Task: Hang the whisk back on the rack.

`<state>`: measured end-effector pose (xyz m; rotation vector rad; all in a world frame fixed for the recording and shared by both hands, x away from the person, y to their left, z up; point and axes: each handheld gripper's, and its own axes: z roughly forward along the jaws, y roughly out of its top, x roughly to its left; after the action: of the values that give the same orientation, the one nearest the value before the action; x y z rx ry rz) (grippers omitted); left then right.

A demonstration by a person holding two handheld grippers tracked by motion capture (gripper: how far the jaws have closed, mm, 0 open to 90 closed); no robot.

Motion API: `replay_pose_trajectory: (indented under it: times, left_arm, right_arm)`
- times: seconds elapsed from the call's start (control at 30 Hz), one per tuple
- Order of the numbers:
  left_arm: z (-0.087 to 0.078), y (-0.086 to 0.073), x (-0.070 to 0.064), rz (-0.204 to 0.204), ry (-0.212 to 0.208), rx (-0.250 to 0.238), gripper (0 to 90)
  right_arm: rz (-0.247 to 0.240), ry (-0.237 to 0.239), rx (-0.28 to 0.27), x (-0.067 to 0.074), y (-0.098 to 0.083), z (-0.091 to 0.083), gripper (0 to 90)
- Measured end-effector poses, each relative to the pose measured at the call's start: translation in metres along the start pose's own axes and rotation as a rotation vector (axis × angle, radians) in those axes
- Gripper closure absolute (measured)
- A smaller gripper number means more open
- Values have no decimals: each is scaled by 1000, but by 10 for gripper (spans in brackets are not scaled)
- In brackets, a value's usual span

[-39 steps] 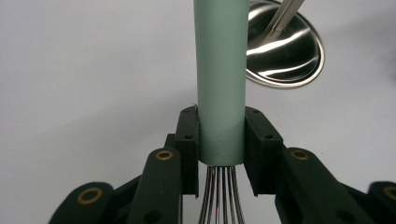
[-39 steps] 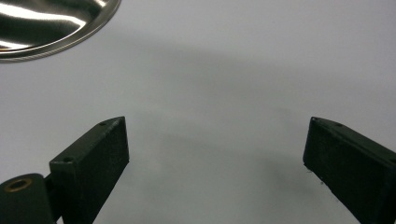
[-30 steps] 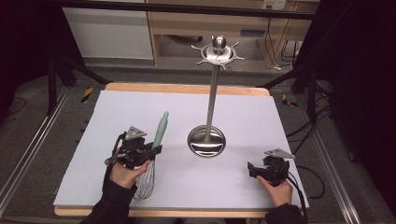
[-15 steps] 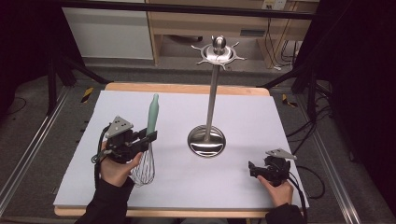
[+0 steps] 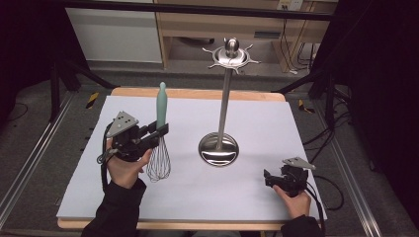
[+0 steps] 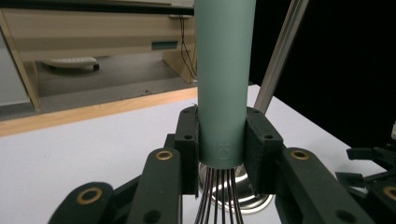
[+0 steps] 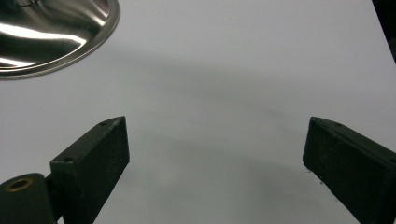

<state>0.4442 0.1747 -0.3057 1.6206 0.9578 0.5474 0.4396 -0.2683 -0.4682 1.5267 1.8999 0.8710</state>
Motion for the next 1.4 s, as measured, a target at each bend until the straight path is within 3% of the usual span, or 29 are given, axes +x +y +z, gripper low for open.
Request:
replay_pose_trajectory:
  times: [0.63, 0.9, 1.27, 1.3, 1.4]
  left_arm:
    - [13, 30, -17, 33, -26, -67, 689]
    - [19, 33, -25, 71, -30, -79, 689]
    - [21, 36, -33, 86, -46, -88, 689]
    - [21, 38, -32, 104, -51, -105, 689]
    - [20, 40, -34, 96, -45, -95, 689]
  right_arm:
    - [-17, -3, -15, 1, -1, -1, 74]
    - [-22, -6, -7, 1, -1, 1, 75]
    - [-26, -15, -6, 0, -1, 1, 75]
    - [-23, -14, -5, 1, -1, 2, 74]
    - [-21, -17, -4, 1, -1, 1, 75]
